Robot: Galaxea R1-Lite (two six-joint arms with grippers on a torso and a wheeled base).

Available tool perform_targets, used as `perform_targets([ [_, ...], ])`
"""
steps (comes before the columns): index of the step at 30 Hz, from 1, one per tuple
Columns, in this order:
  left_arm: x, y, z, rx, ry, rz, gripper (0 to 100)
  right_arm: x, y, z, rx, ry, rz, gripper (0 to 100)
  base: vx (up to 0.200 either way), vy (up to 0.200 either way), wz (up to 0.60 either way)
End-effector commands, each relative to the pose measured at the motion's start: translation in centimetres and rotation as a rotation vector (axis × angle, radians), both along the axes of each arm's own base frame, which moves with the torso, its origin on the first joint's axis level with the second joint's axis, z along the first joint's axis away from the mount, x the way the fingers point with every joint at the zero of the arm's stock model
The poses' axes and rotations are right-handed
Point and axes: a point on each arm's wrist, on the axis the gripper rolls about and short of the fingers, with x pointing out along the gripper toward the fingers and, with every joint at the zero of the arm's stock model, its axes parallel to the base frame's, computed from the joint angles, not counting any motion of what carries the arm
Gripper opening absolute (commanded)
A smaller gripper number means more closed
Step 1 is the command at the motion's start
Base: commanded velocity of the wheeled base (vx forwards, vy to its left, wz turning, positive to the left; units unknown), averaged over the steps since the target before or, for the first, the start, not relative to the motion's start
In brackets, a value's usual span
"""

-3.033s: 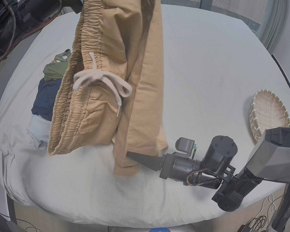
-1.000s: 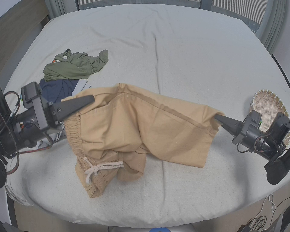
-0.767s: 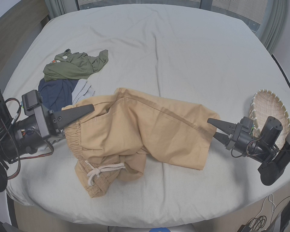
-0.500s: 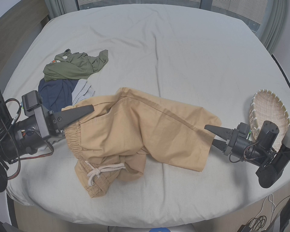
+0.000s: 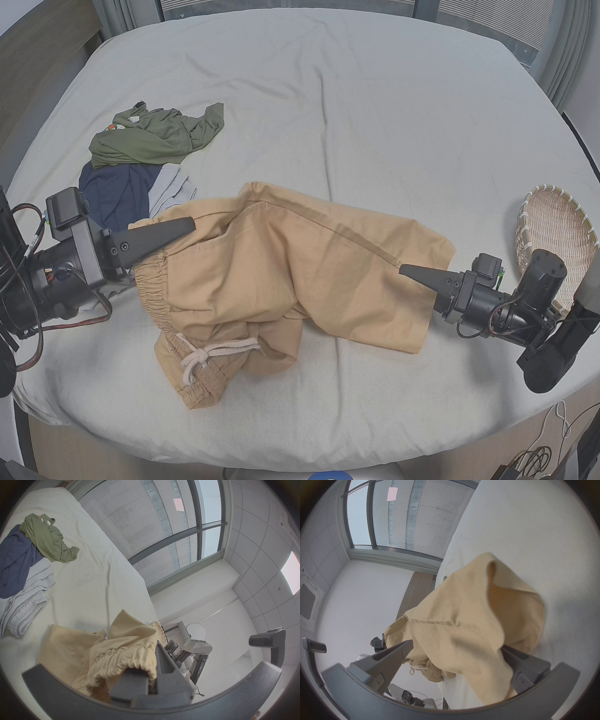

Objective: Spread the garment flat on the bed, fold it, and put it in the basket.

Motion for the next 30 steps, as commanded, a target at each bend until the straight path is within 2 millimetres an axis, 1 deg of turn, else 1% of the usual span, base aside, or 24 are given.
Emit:
perform_targets([
  [1,0.2,0.0,-0.2,0.002,0.008,0.001,0,0.3,0.6,0.5,0.004,-0.034,0.016,100,0.000,0.000,0.00],
  [10,0.1,-0.1,-0.1,0.001,0.006,-0.001,0,0.7,0.7,0.9,0.010,-0.058,0.016,100,0.000,0.000,0.00],
  [19,0.1,-0.1,0.0,0.000,0.002,-0.001,0,1.5,1.0,-0.1,0.001,-0.036,0.015,100,0.000,0.000,0.00],
  [20,0.0,0.0,0.0,0.000,0.002,-0.001,0,1.6,1.0,-0.1,0.001,-0.035,0.015,0,0.000,0.000,0.00],
  [24,0.1,0.0,-0.1,0.001,0.005,-0.001,0,1.8,1.2,-0.4,0.000,-0.029,0.016,0,0.000,0.000,0.00],
  [30,0.0,0.0,-0.1,0.002,0.003,-0.001,0,2.0,1.2,-0.1,0.004,-0.045,0.015,0,0.000,0.000,0.00],
])
